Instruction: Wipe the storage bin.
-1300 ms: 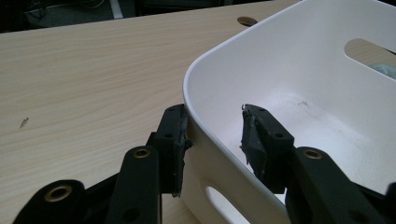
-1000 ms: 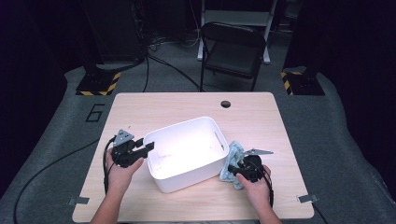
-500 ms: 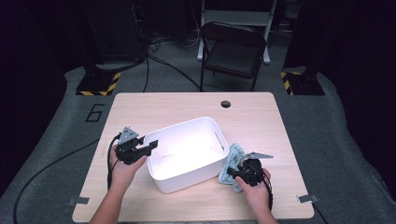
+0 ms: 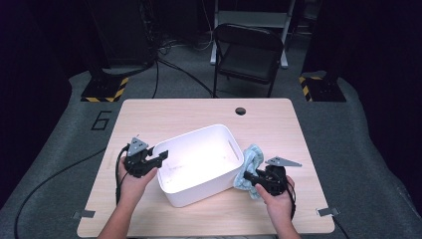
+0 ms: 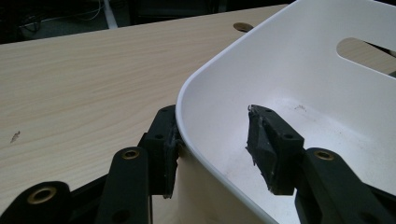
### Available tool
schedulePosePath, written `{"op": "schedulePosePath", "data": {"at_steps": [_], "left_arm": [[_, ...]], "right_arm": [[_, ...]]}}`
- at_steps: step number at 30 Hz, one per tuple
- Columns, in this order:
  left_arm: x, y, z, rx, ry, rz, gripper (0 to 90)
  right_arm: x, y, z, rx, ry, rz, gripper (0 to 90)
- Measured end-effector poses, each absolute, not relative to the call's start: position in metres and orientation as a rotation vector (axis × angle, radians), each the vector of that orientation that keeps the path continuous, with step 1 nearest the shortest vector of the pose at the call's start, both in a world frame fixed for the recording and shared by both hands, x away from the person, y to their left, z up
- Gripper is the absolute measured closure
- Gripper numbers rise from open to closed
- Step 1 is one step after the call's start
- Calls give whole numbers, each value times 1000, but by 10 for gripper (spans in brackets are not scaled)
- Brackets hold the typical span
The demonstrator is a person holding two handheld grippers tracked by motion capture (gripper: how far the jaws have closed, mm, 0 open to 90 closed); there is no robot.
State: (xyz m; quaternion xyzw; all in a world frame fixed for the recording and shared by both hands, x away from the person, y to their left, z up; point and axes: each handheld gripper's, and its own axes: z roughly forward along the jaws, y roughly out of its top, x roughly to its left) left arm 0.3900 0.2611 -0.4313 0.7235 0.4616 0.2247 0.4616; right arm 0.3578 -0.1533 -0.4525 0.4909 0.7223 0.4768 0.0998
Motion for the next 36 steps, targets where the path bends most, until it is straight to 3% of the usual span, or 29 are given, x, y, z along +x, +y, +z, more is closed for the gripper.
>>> {"op": "schedulePosePath", "data": {"at_steps": [12,36], "left_arm": [[388,258,-431,1792,1124,558,539],[383,254,-429,1833,1125,595,542]], "right_arm": [[343,-155,-416,1339,2066,1487,641],[359,-151,-453,1429,2210,1381,650]]}}
